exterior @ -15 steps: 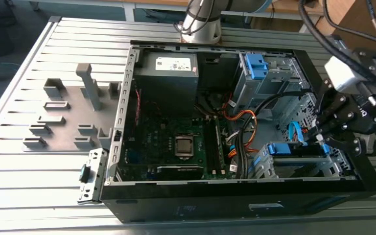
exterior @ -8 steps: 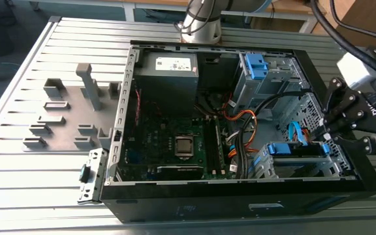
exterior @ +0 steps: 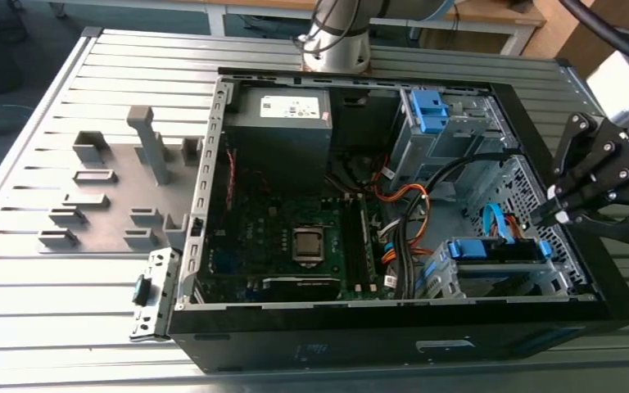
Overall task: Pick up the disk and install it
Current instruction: 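Insert the first disk wire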
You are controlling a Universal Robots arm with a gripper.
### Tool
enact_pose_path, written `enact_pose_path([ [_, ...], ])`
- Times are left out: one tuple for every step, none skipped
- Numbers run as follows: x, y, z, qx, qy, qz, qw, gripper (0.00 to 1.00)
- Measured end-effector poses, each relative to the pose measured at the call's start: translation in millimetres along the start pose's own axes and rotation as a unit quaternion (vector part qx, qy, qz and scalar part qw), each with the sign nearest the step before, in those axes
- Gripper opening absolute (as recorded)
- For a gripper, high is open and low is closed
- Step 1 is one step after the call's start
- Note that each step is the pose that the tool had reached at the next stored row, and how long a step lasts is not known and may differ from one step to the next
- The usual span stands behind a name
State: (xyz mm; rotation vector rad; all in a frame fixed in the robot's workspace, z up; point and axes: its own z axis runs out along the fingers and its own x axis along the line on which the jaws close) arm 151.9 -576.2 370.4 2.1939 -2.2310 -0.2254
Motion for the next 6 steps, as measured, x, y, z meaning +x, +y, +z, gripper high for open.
enact_pose_path([
  [0.0,0.1,-0.3,0.0000,0.0001,0.000,1.00000,0.11],
  [-0.1,0.1,-0.5,0.0000,0.0001,0.000,1.00000,0.11],
  [-0.1,0.1,-0.6,0.0000,0.0001,0.000,1.00000,0.11],
  [-0.1,0.1,-0.8,0.0000,0.0001,0.000,1.00000,0.11],
  [-0.1,0.1,-1.0,0.0000,0.0002,0.000,1.00000,0.11],
  [-0.1,0.1,-1.2,0.0000,0.0002,0.000,1.00000,0.11],
])
